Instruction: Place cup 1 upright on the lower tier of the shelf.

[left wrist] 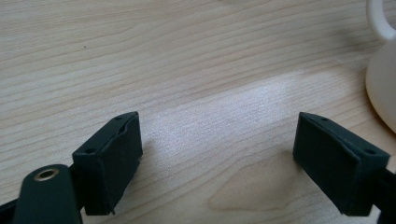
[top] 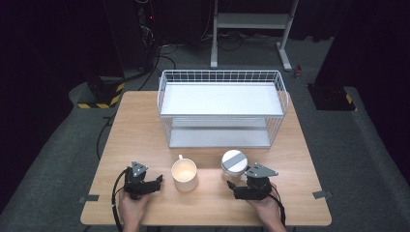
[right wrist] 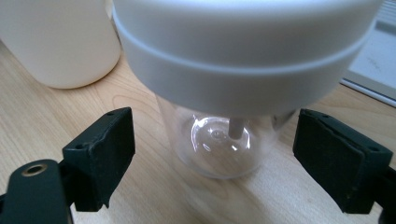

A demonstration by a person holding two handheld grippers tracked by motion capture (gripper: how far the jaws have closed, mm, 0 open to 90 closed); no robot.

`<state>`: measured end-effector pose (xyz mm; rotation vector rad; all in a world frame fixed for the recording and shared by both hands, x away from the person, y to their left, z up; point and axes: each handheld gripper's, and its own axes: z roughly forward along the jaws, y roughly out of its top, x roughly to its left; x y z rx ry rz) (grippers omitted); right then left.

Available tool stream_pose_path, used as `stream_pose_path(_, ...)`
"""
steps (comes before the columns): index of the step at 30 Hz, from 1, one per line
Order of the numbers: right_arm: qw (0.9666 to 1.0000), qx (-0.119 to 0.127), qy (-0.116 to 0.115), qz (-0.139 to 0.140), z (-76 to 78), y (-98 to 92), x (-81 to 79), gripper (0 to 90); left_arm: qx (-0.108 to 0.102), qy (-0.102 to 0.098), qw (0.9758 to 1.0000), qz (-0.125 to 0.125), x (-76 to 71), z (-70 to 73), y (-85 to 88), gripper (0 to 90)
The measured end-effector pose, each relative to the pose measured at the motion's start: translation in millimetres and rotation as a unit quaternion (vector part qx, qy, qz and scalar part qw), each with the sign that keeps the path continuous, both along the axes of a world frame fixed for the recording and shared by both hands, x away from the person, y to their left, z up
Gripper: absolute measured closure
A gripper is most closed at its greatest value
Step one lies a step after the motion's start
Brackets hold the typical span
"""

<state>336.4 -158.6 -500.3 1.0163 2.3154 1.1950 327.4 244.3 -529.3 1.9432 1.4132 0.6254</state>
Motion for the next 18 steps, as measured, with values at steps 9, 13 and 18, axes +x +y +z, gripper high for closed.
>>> stream_pose_path(9, 0.9998, -0.013, -0.008, -0.012, -2.3, 9.0, 8.2, 13.4, -0.003, 0.000, 1.0000, 0.003, 0.1, -0.1, -0.2, 16.2)
stream_pose_path(13, 0.9996, -0.010, -0.014, -0.022, -2.3, 9.6, 11.0, 13.4, -0.003, 0.000, 1.0000, 0.003, 0.1, -0.1, -0.3, 16.2)
stream_pose_path(18, 0.9995, -0.010, -0.023, -0.019, -0.3, 13.2, 13.8, 14.2, -0.003, 0.000, 1.0000, 0.003, 0.1, -0.1, -0.2, 16.2)
